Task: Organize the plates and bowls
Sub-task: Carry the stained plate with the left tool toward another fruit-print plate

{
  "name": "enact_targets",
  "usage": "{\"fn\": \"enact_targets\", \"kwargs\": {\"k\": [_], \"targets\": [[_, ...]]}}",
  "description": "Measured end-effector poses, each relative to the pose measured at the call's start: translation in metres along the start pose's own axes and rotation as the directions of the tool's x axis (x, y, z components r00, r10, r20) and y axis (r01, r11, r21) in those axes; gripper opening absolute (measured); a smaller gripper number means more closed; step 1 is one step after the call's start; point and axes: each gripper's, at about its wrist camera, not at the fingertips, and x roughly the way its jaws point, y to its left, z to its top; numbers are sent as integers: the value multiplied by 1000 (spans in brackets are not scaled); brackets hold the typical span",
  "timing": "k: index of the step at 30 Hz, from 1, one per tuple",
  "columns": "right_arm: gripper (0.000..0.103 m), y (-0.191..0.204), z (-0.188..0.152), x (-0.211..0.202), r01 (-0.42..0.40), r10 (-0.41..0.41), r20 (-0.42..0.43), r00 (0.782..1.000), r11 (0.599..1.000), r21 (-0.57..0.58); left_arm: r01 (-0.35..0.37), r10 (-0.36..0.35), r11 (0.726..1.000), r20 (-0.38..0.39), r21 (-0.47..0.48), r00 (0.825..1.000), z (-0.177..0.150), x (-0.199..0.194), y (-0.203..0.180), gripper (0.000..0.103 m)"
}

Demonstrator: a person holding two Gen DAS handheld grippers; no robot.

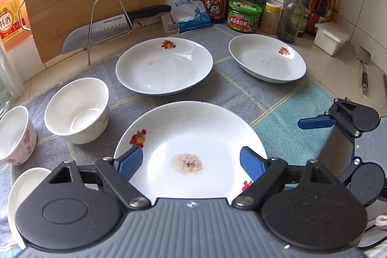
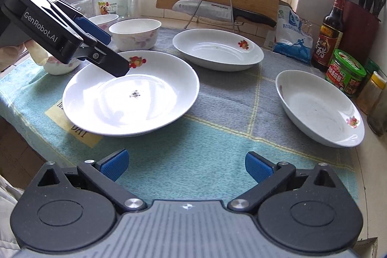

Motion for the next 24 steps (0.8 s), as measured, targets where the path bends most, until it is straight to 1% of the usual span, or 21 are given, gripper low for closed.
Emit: {"fn": "enact_targets", "kwargs": {"k": [4,9,18,24], "targets": [[103,16,-2,3,-34,34,-2,999,999,-10,-12,12,1000,-20,-8,1000,-14,-5,9,87],[103,31,-1,13,-69,69,6,998,997,-31,-31,31,1000,-30,4,999,-19,-9,18,87],[103,36,2,33,-125,126,24,992,991,-56,-37,40,999,-76,40,996,-10,6,31,87],[103,35,7,41,-150,154,47,987,985,-85,-12,16,999,-139,31,990,4,31,44,87]]}}
